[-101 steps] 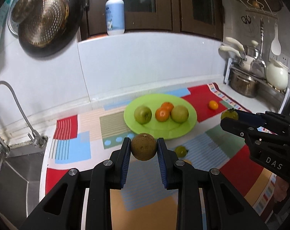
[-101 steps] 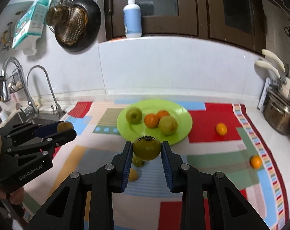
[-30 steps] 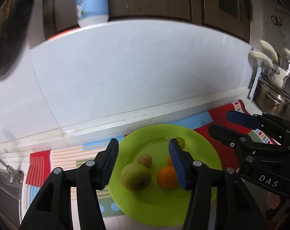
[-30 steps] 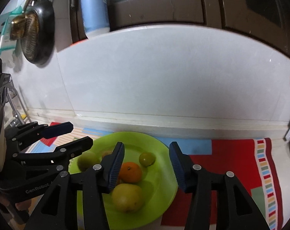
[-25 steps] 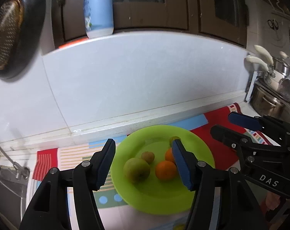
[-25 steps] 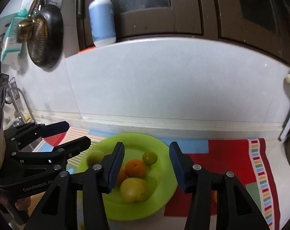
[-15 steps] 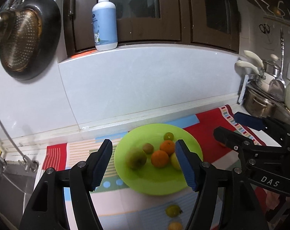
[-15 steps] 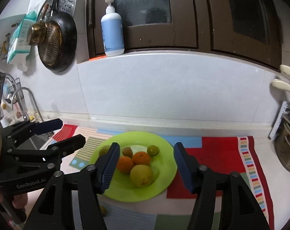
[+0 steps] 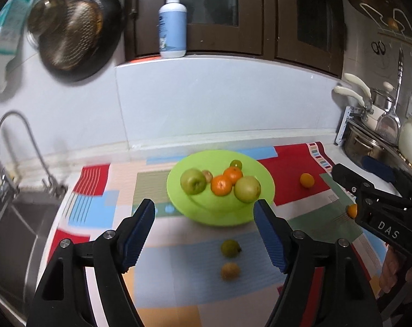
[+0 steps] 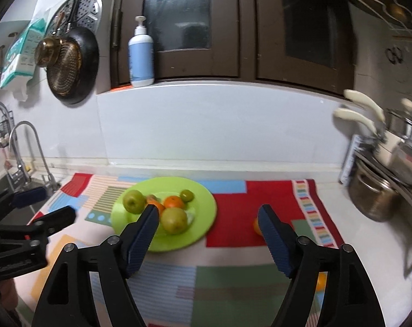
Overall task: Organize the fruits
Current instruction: 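Withdraw both tools from the plate toward the loose fruit, then grasp a small brown fruit with left tool while right tool grasps an orange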
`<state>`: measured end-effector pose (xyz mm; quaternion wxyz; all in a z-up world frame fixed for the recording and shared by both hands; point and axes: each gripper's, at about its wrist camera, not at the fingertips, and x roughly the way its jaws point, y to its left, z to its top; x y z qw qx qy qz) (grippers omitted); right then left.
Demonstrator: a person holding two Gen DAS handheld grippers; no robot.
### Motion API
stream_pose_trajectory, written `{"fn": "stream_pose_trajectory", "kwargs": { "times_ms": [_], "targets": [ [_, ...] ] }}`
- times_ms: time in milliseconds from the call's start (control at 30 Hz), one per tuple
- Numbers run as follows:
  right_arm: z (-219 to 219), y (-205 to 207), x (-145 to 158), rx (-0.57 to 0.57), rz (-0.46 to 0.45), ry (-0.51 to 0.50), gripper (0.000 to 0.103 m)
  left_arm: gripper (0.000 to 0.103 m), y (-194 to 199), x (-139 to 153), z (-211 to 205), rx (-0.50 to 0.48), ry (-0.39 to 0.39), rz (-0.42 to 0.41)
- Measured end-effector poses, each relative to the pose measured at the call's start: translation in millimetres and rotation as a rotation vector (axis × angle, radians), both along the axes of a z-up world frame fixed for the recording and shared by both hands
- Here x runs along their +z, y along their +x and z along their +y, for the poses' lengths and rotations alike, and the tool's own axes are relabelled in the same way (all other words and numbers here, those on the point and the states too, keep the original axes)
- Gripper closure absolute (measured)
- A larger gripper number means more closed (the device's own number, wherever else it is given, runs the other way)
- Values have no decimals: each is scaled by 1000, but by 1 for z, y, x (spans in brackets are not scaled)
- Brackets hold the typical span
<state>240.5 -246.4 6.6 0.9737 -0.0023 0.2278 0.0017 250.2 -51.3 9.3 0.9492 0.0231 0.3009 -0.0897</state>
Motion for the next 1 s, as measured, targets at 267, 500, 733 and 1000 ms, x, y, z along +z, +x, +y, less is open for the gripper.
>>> {"fn": "stream_pose_trajectory", "kwargs": {
  "times_ms": [267,500,733,1000],
  "targets": [
    [-33,-26,-14,-139,17,77,26,19,-39,-14,-8,124,5,-59],
    [-69,-37,-42,-277,93,176,26,18,-53,-36,-28,120,25,-29],
    [-96,-34,-76,-401,184,169,26,19,-38,-69,-40,152,46,69],
    [-119,-6,-97,-518,236,199,27,33,-8,-98,-45,219,29,181]
  ]
}}
